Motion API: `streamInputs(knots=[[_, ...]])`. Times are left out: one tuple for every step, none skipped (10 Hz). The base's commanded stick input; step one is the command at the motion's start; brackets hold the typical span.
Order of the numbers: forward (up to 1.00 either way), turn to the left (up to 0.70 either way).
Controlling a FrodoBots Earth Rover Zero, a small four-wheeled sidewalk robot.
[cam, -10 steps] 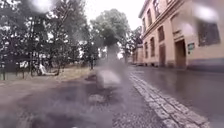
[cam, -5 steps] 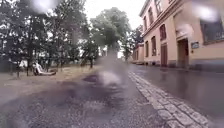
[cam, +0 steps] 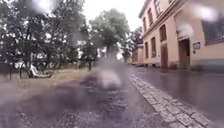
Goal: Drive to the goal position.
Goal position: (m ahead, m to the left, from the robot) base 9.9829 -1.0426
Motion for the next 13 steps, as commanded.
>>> streamInputs(knots=[[0.70, -0.13], [0.70, -0.13], [0.70, -0.13], [0.70, -0.13], [0.70, -0.13], [0.70, -0.13], [0.70, -0.13], [0.70, -0.13], [0.70, -0.09], [0.70, -0.05], [0.70, -0.02], [0.70, -0.01], [0.70, 0.00]])
